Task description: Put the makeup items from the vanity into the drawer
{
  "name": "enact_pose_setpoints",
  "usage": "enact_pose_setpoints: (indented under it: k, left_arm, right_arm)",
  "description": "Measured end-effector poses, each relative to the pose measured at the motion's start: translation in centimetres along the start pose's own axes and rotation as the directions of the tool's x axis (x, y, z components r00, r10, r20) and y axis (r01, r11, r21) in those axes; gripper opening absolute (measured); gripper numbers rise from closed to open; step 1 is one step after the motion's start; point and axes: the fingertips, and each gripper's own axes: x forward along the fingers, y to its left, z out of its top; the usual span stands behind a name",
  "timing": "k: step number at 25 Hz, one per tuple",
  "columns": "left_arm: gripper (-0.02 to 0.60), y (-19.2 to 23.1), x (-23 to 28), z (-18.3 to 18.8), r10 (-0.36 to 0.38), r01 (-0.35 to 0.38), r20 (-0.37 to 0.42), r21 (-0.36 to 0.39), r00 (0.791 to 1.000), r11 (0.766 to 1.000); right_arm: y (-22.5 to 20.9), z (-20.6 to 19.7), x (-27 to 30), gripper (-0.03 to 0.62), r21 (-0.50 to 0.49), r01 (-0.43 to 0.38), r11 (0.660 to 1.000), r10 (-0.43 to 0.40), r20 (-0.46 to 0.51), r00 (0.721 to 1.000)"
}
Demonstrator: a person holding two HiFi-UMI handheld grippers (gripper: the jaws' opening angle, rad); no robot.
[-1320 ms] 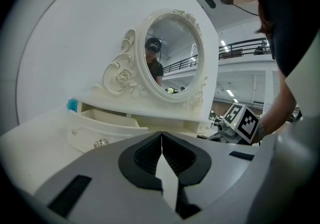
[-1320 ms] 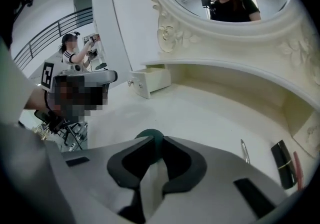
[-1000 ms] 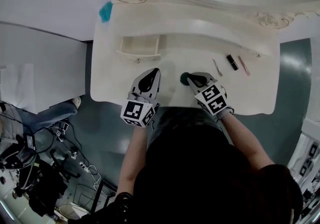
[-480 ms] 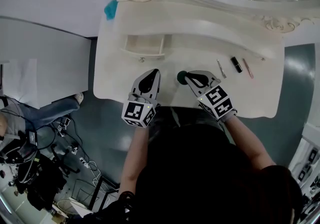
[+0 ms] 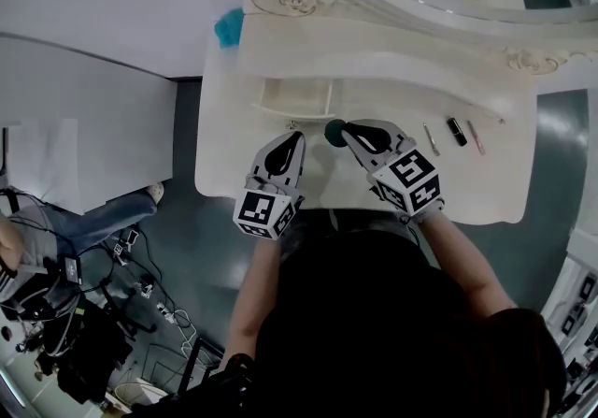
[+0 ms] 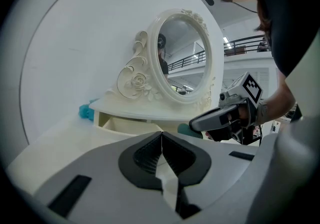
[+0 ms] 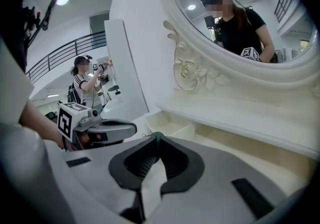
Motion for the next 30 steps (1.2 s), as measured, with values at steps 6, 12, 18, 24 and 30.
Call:
enact_pose_setpoints:
  k: [6, 12, 18, 24, 30]
  left_arm:
    - [0.012, 3.2, -0.6, 1.2, -0.018, 0.018, -0.004, 0.007, 1.000, 1.000]
    - [0.012, 6.0, -1.1, 1.8, -0.027, 0.027, -0.002, -0.002, 1.000, 1.000]
    - [0.012, 7.6, -1.0, 1.9, -0.041, 0.040, -0.007, -0.015, 0.999, 0.999]
    - [0.012, 8.0, -0.6, 1.6, -0.077, 0.076, -0.022, -0.015, 0.997, 0.997]
    - [0.012, 7.8, -0.4, 1.4, -0.112, 0.111, -0.028, -0.019, 0.993, 0.994]
  right_arm:
    - [0.2, 3.1, 2.6, 0.035, 0.043, 0.019, 0.999, -0.021, 0.037, 0.999]
    - [0.1, 5.2, 5.9, 0.035, 0.039, 0.045, 0.998, -0.046, 0.028, 0.999]
    - [0.0, 5.9, 8.5, 0.035, 0.033, 0.068, 0.997, -0.068, 0.001, 0.998]
    - [0.1, 5.5, 9.4, 0.036, -0.006, 0.101, 0.995, -0.101, -0.056, 0.993]
    - [0.6, 5.8, 10.2, 0.037, -0.044, 0.123, 0.991, -0.127, -0.093, 0.988]
